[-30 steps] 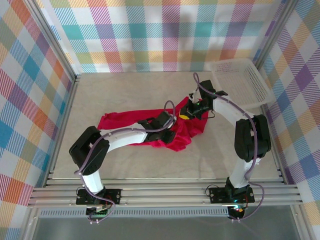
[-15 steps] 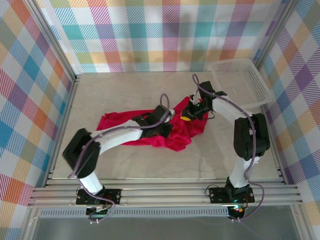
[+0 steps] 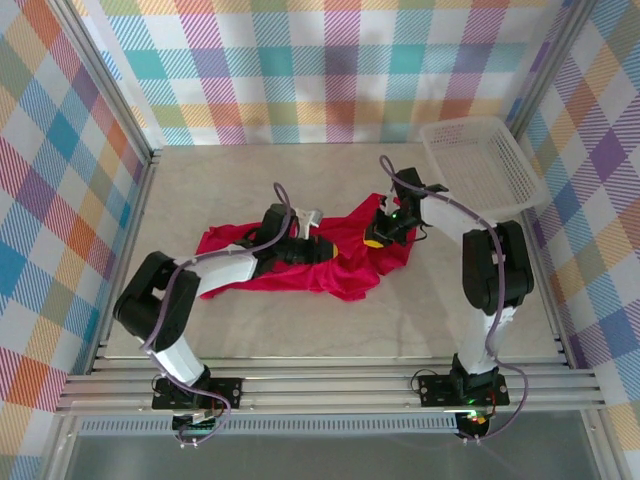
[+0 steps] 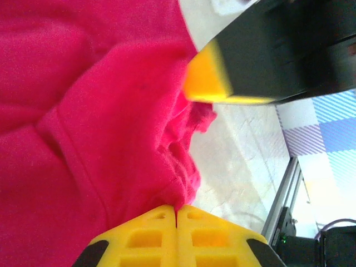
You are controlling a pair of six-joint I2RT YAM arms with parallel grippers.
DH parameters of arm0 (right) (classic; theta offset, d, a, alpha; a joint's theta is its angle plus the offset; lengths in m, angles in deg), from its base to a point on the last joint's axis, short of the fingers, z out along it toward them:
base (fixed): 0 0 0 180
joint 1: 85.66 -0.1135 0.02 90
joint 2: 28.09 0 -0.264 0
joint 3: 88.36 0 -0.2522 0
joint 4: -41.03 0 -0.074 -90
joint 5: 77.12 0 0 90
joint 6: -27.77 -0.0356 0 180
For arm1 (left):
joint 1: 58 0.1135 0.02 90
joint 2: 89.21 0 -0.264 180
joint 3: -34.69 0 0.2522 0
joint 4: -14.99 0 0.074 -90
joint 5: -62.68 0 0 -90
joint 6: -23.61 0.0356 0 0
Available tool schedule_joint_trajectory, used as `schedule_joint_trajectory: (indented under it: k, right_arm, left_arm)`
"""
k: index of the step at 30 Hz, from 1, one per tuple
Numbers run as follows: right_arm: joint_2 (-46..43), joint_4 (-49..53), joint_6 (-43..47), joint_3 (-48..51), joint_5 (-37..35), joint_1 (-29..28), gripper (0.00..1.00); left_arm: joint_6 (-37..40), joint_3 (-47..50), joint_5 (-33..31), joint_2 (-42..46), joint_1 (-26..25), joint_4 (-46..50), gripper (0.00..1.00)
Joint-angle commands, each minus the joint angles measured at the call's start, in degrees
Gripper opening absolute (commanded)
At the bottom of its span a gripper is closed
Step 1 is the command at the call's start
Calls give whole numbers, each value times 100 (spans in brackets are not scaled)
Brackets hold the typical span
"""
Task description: Fold the inside-out t-shirt
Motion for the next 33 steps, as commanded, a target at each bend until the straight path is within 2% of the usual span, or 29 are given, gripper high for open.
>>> schedule_joint_trajectory:
  k: [1, 8, 10, 12, 16, 17, 19, 20, 22, 25, 29, 31, 33]
  right_arm:
    - [-802, -56, -111, 190, 242, -8, 0]
    - [-1341, -393, -473, 360, 1373, 89, 0]
    - [-1321, -649, -661, 359, 1759, 195, 0]
    - [-1108, -578, -653, 139, 1812, 259, 0]
    - [-323, -378, -559, -603, 1365, 291, 1]
    - [-73, -299, -569, -835, 1110, 293, 5]
    - [324, -189, -600, -1163, 666, 283, 26]
    - [458, -59, -596, -1301, 436, 271, 33]
    - [519, 183, -490, -1442, 16, 187, 39]
    - [196, 277, -332, -1178, -424, -45, 38]
    - [-144, 129, -282, -653, -775, -299, 24]
    - [-85, 46, -297, -541, -785, -354, 24]
    - [78, 28, -300, -582, -759, -385, 32]
  left_arm:
    - [-338, 160, 402, -139, 69, -914, 0]
    - [-785, 393, 386, -358, 389, -1569, 0]
    - [-956, 427, 425, -461, 496, -1782, 0]
    - [-1087, 432, 492, -574, 558, -1966, 0]
    - [-1117, 394, 447, -721, 588, -2089, 0]
    - [-1137, 396, 425, -751, 592, -2122, 0]
    - [-1237, 412, 418, -811, 601, -2262, 0]
    - [-1315, 414, 428, -843, 601, -2352, 0]
    - [-1437, 440, 441, -888, 601, -2538, 0]
    - [-1536, 458, 441, -926, 602, -2670, 0]
    - [-1535, 444, 466, -925, 601, -2681, 0]
    - [-1539, 434, 483, -917, 601, -2671, 0]
    - [-1533, 428, 493, -916, 601, -2666, 0]
